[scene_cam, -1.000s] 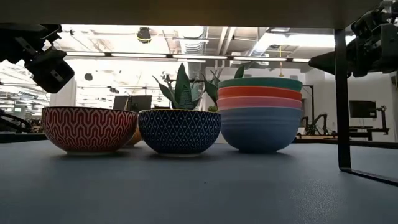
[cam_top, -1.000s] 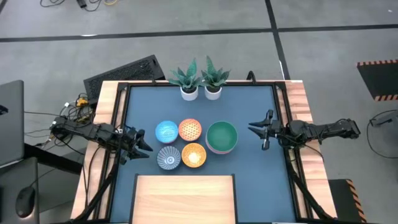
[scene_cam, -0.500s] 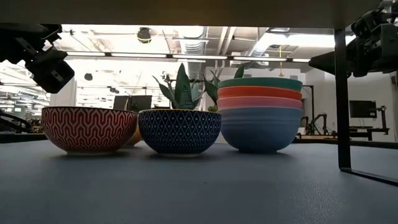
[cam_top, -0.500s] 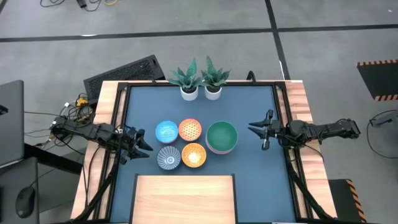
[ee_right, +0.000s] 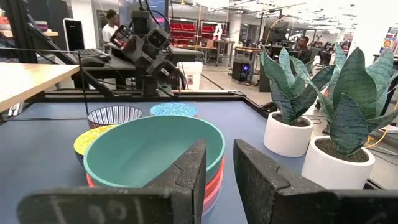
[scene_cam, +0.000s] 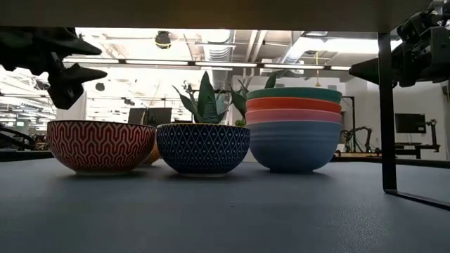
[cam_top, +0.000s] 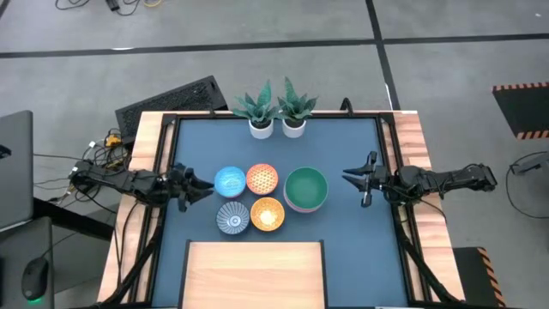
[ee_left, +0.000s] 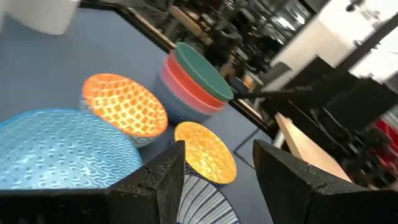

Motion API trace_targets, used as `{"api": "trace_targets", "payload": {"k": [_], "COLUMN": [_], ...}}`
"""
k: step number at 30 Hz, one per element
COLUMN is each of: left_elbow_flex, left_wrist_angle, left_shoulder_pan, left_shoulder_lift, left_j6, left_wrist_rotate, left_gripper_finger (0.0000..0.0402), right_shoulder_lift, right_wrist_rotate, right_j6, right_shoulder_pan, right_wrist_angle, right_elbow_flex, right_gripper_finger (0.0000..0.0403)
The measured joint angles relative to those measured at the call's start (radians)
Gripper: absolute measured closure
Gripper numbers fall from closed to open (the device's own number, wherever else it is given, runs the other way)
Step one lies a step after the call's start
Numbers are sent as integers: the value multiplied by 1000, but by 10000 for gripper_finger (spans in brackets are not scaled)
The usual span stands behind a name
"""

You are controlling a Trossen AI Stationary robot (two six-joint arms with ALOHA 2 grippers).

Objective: Place and stack bowls onto a shelf
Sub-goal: Put the dark blue and white bowl on the shelf

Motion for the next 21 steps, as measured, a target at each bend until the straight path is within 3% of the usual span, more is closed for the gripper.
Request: {"api": "trace_targets", "payload": {"k": [3,7,9,12,16,21], "left_elbow_flex": [0,2,0,1,1,65], "left_wrist_angle": [-8,-7,26,108,265,404], "left_shoulder_pan": [0,-1,0,0,-1,0], "left_shoulder_lift": [0,0,0,0,0,11], "left_j6": [24,119,78,15,-27,-34], "left_wrist_rotate": [-55,-228,-289,-296,-221,-232], "left_gripper_finger": [226,226,226,226,226,226], "right_shoulder_lift": [0,0,0,0,0,0], "right_wrist_rotate": [0,0,0,0,0,24], "right_j6": [143,500,678,860,973,1149], "right_shoulder_pan": [3,3,1,0,0,-11], "right_wrist_angle": [8,59,92,112,128,186], "right_elbow_flex": [0,0,0,0,0,5], "right_gripper_finger": [297,297,297,297,297,297]}}
